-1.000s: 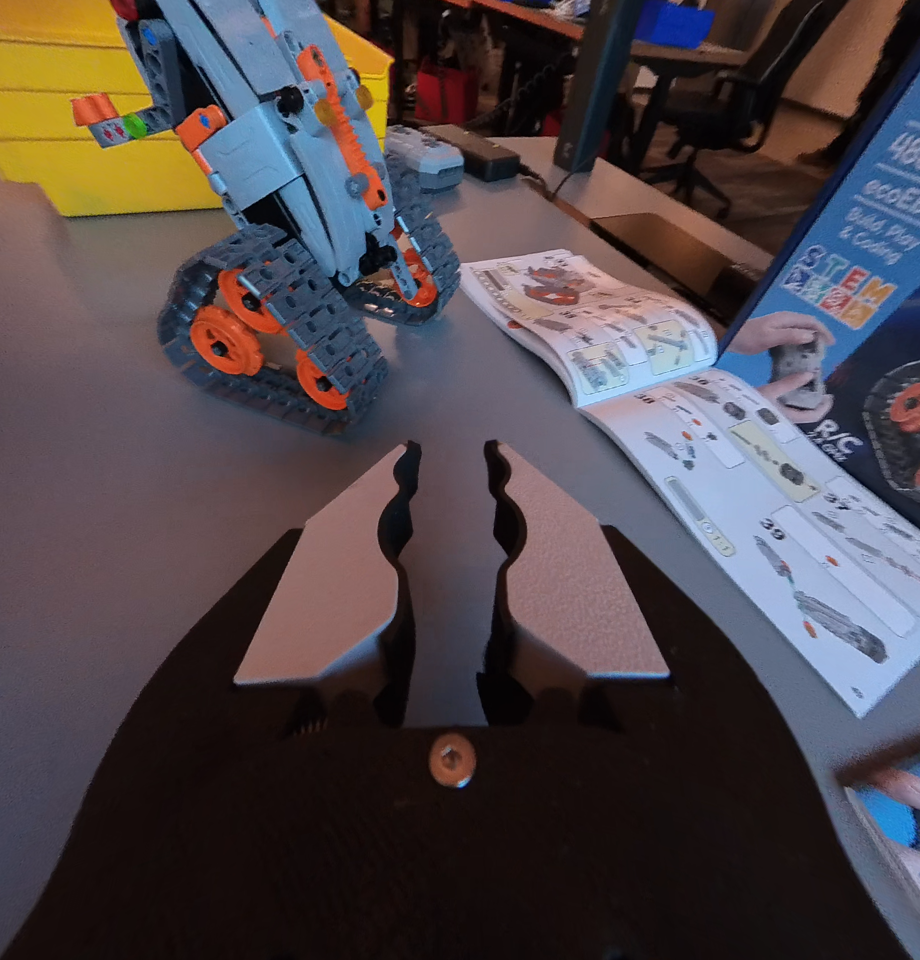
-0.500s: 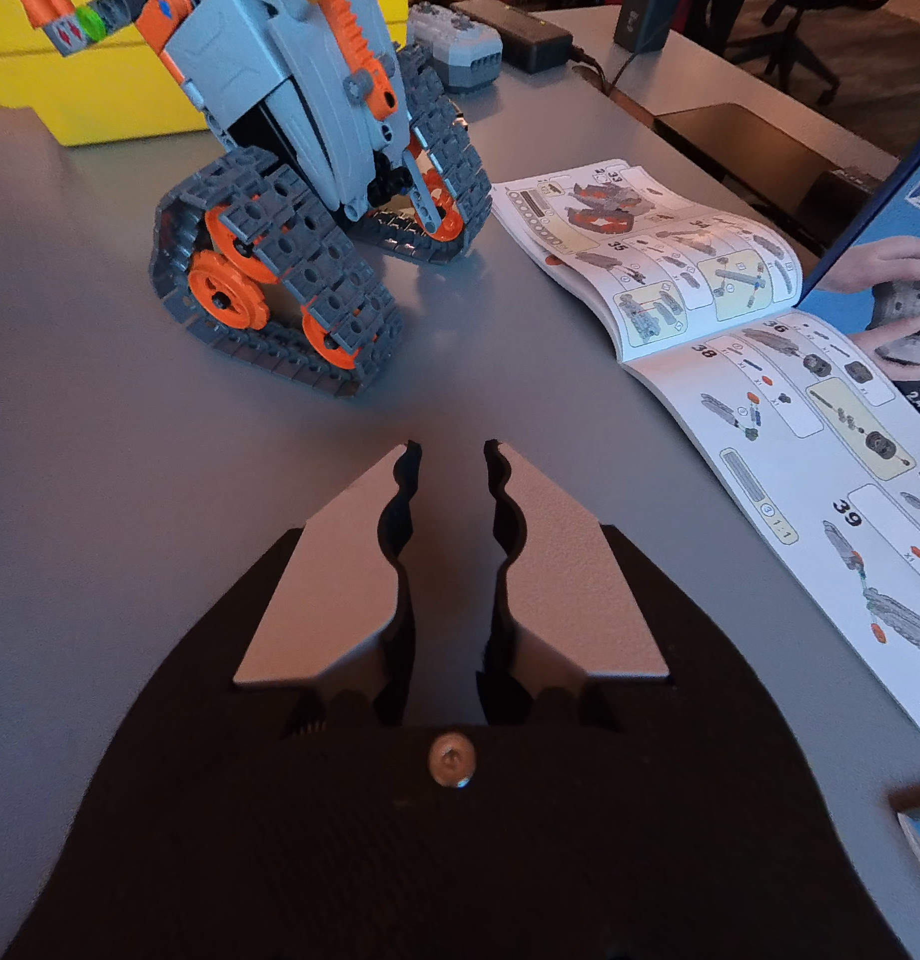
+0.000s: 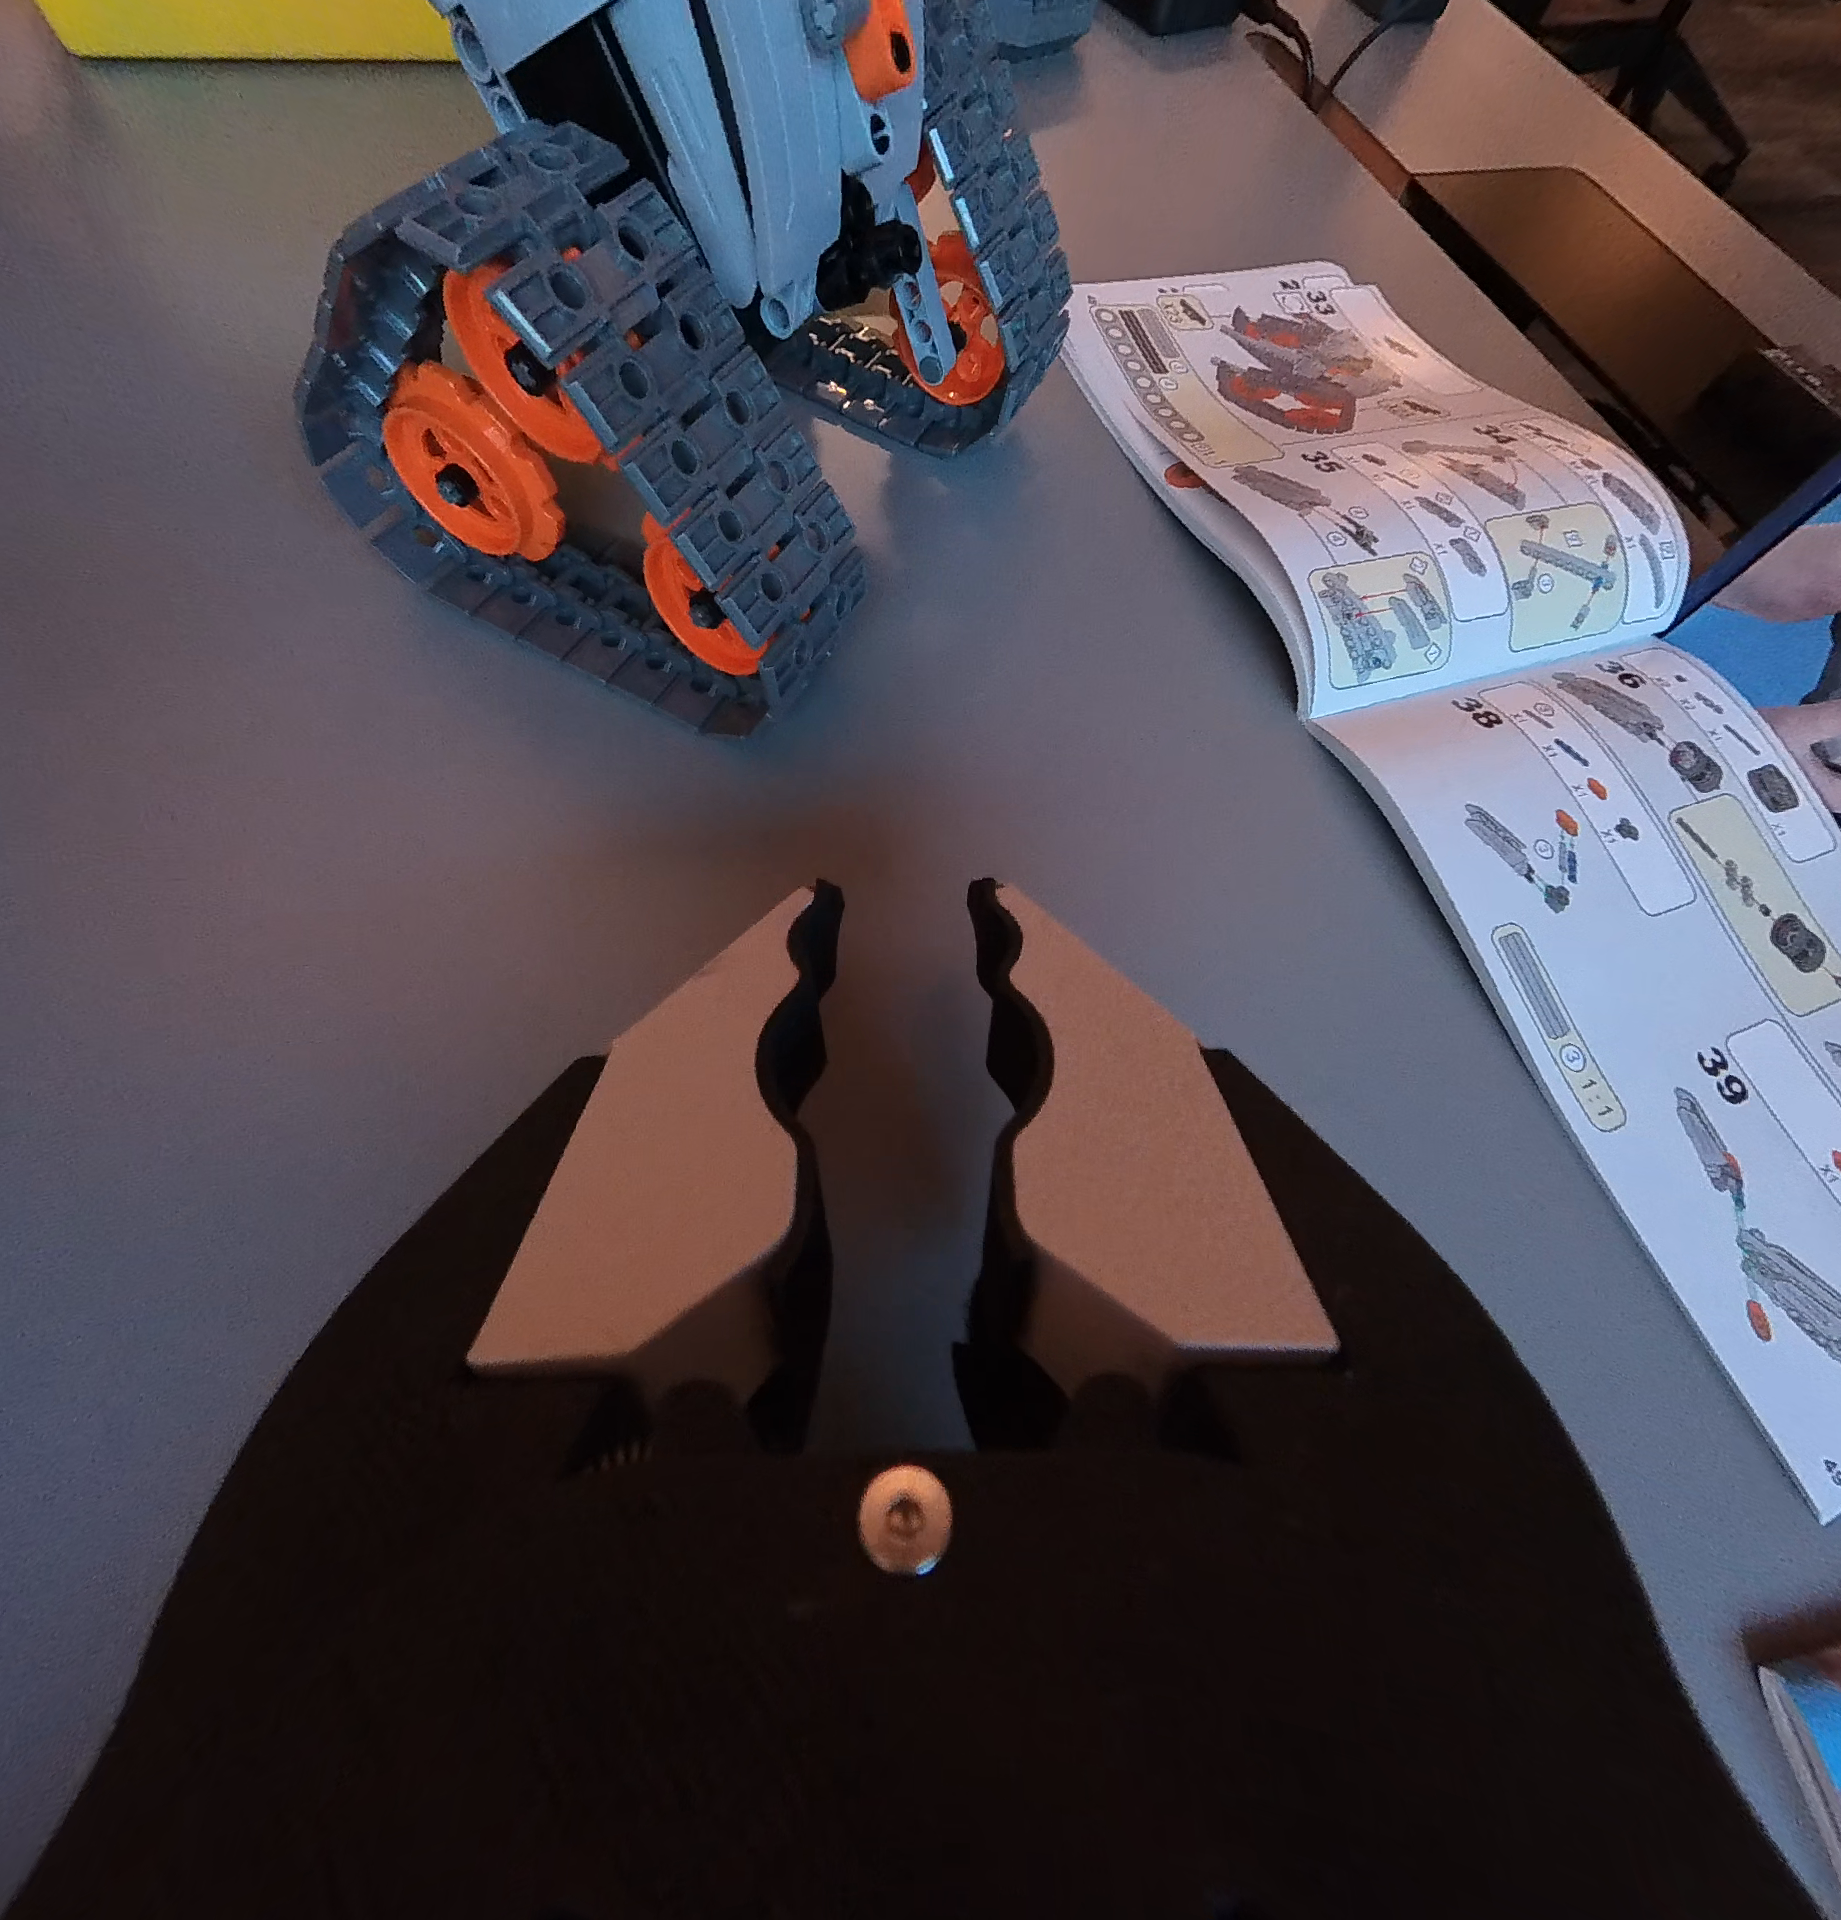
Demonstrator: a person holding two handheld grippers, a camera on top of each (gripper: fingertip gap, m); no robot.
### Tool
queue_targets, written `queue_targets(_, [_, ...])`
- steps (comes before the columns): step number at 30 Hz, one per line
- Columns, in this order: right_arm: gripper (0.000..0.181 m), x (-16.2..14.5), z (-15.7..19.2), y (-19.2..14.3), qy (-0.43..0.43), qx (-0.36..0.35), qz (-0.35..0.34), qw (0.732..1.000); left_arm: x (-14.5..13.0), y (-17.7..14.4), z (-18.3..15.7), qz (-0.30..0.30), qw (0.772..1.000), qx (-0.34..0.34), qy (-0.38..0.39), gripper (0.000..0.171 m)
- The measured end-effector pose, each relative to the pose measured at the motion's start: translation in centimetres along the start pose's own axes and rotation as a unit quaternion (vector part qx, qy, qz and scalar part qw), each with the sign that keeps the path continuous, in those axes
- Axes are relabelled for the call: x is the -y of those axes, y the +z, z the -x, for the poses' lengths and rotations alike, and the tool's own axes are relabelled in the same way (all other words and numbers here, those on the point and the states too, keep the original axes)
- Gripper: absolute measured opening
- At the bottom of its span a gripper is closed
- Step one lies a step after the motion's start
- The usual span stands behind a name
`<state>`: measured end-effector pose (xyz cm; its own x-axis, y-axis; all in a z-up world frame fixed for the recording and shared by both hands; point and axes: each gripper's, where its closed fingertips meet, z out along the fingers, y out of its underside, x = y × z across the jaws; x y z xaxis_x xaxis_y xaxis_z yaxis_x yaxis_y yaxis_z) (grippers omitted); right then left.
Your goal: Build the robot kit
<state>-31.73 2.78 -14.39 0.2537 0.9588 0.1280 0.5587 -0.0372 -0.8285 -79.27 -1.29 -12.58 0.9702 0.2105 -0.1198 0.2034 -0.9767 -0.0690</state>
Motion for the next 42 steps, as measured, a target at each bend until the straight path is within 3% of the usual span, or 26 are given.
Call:
queue_targets(3, [0.026,-0.2,0.2,0.2,-0.001,0.006,0.01,1.0,-2.5,-2.3,-0.4,0.03,0.999,0.009,0.01,0.035])
queue_targets(8, [0.026,-0.7,0.2,0.5,0.011,0.017,0.028,0.999,-3.0,-5.7,0.1,-0.028,0.998,0.056,0.021,0.029])
queue_targets(13, [0.026,-0.6,0.4,0.5,0.026,0.038,0.025,0.999,-4.4,-5.9,0.5,-0.003,0.995,0.088,0.046,0.031])
queue_targets(16, [0.026,-0.8,0.6,0.4,0.031,0.048,0.029,0.998,-5.5,-5.8,-0.9,0.021,0.993,0.085,0.077,0.023])
queue_targets(24, [0.026,-1.4,1.0,0.5,0.018,0.049,0.047,0.998,-5.9,-6.8,-2.5,0.007,0.977,0.135,0.166,0.014])
queue_targets(31, [0.027,-1.6,1.2,0.2,0.031,0.063,0.049,0.996,-6.2,-6.5,-2.1,0.021,0.979,0.135,0.148,0.014])
queue_targets(36, [0.027,-1.7,1.2,0.1,0.04,0.068,0.051,0.996,-5.9,-6.7,-1.7,-0.001,0.976,0.138,0.169,0.016])
queue_targets(42, [0.023,-1.7,0.9,0.2,0.066,0.077,0.05,0.994,-6.8,-6.3,1.5,0.001,0.99,0.108,0.086,0.027])
